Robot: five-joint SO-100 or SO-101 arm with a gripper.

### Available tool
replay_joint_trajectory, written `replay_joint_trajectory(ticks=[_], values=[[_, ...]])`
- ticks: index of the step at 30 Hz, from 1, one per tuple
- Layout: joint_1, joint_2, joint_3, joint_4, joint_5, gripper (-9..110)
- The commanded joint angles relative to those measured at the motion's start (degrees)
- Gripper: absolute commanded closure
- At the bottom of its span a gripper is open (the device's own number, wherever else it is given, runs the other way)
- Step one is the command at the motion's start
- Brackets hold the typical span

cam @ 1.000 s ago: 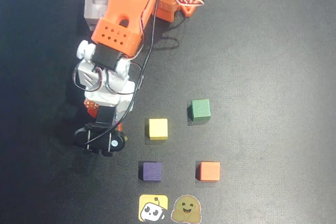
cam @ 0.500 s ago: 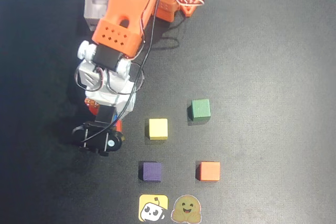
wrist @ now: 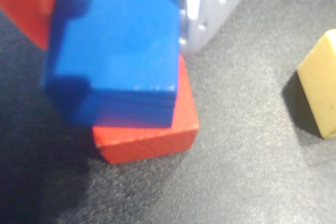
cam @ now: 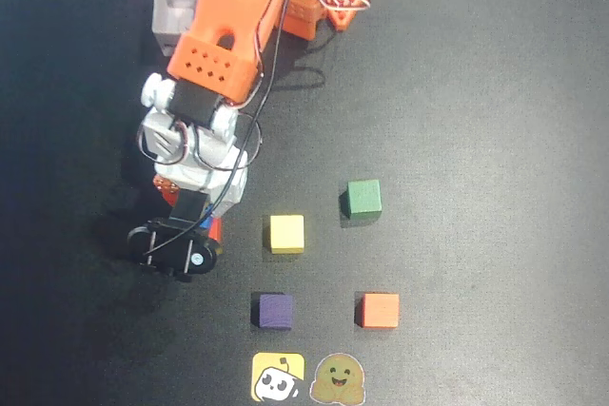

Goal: Put the blue cube on top of the red cube.

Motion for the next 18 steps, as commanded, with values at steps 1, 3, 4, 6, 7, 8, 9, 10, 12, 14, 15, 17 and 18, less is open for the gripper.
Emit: replay_joint_trajectory(ticks=[1, 3, 4, 6, 7, 8, 9, 10, 12, 14, 15, 17, 18], values=[[-0.6, 2.6, -0.3, -0.5, 0.4, 95], [-0.6, 2.7, -0.3, -0.5, 0.6, 95], [-0.6, 2.7, -0.3, -0.5, 0.8, 95], [-0.6, 2.8, -0.3, -0.5, 1.0, 95], [-0.6, 2.8, -0.4, -0.5, 1.1, 95], [-0.6, 2.9, -0.4, -0.5, 1.1, 95], [-0.6, 3.0, -0.4, -0.5, 1.3, 95], [-0.6, 3.1, -0.4, -0.5, 1.4, 95], [-0.7, 3.2, -0.4, -0.5, 1.7, 91], [-0.8, 3.4, -0.4, -0.5, 2.1, 90], [-0.9, 3.5, -0.4, -0.5, 2.4, 90], [-1.0, 3.6, -0.4, -0.6, 2.7, 90], [-1.1, 3.7, -0.4, -0.7, 2.8, 90]])
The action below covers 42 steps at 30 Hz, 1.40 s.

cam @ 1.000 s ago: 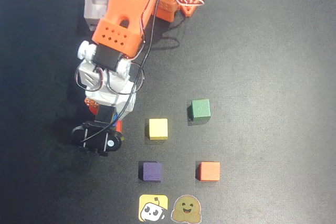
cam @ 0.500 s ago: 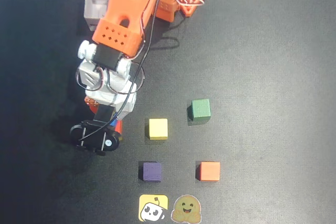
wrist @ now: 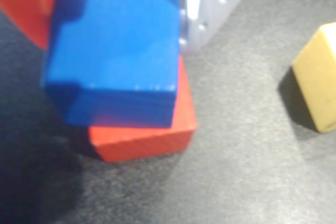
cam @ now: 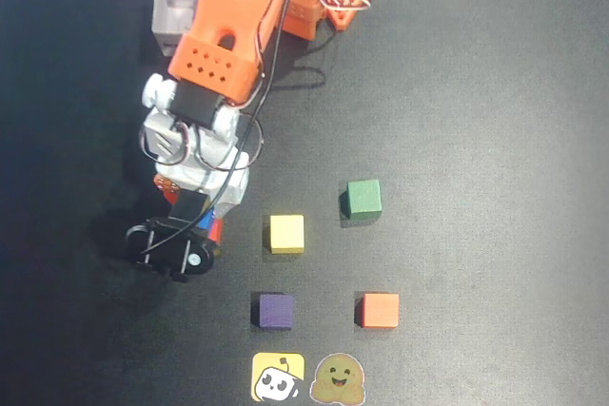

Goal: Put the blue cube on top of the red cube.

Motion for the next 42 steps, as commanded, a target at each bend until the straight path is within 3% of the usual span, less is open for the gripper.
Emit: replay_joint_trajectory(ticks=[1, 23, 26, 42], values=[[-0.6, 3.7, -0.4, -0.7, 1.0, 89], [-0.7, 4.9, -0.4, -1.4, 2.6, 85], [-0.8, 5.0, -0.4, -1.7, 3.1, 78], [-2.1, 8.7, 1.6, -1.8, 5.8, 78]])
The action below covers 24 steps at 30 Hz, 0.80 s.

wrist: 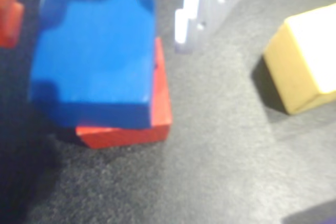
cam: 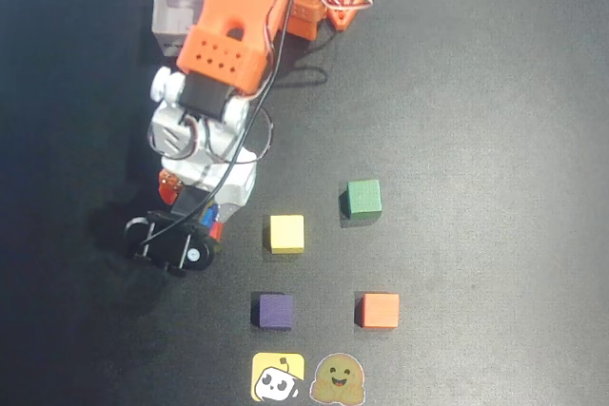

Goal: Put the blue cube on top of the red cube.

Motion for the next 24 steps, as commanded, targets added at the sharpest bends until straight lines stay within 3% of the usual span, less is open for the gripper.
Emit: replay_joint_trajectory(ticks=[1, 9, 14, 19, 24], values=[[-0.6, 4.7, 0.0, -0.9, 0.4, 78], [-1.1, 14.4, 7.4, -3.5, -4.8, 79], [-2.6, 22.1, 15.2, -6.1, -8.4, 92], [-7.5, 35.5, 27.2, -7.9, -6.2, 101], [-12.1, 50.2, 38.9, -7.9, -3.8, 101]])
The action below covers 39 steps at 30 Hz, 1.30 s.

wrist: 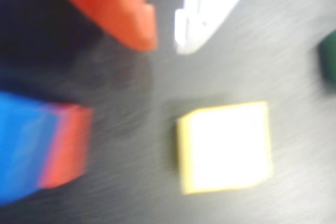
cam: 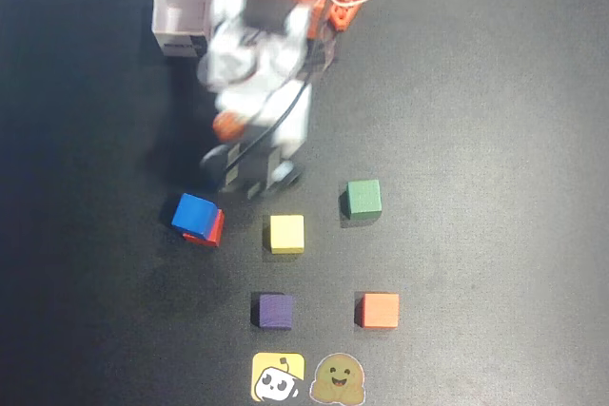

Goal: Put the blue cube on top of the red cube.

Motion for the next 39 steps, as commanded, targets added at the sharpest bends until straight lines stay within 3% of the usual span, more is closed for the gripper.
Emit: replay_joint_trajectory(ticks=[1, 10, 13, 30, 39], values=[[-2.1, 10.5, 5.3, -0.8, 1.4, 101], [-5.7, 24.1, 16.0, -0.7, 1.7, 101], [-6.6, 35.0, 19.8, 4.3, 1.8, 101], [-7.3, 41.6, 19.8, 20.6, -0.2, 101], [-7.3, 41.6, 19.8, 22.0, -1.3, 101]])
